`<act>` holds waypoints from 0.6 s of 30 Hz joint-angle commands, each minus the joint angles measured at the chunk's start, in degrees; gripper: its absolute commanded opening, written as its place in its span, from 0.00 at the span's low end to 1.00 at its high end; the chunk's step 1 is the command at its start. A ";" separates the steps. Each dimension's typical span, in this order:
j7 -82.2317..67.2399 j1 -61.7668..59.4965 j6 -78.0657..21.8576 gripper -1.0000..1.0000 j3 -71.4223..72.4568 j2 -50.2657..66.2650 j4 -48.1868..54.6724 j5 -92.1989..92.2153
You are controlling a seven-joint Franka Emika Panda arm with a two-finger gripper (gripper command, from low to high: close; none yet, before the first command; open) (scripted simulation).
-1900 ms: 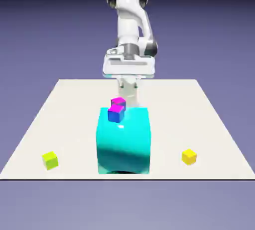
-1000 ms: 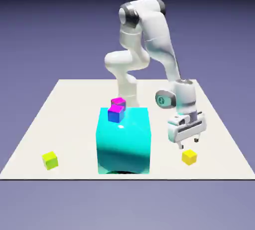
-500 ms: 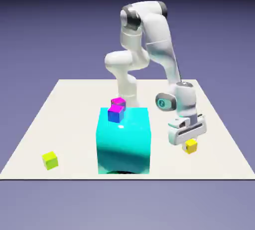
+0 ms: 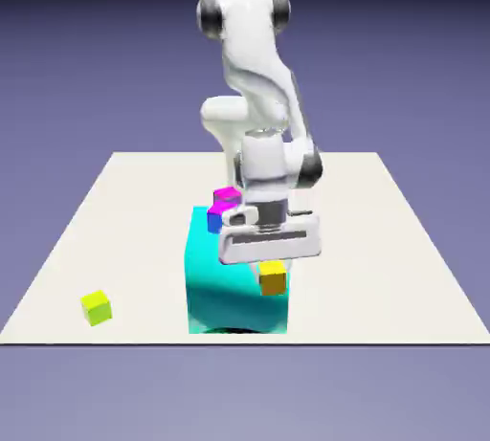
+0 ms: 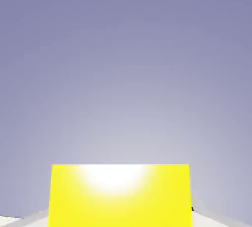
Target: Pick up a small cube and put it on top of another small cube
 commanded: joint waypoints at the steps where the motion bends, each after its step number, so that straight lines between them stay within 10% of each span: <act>1: -0.01 -1.03 -0.37 0.00 -2.09 0.25 0.27 1.10; 18: 6.22 -7.14 5.82 0.00 -21.00 16.06 4.00 5.68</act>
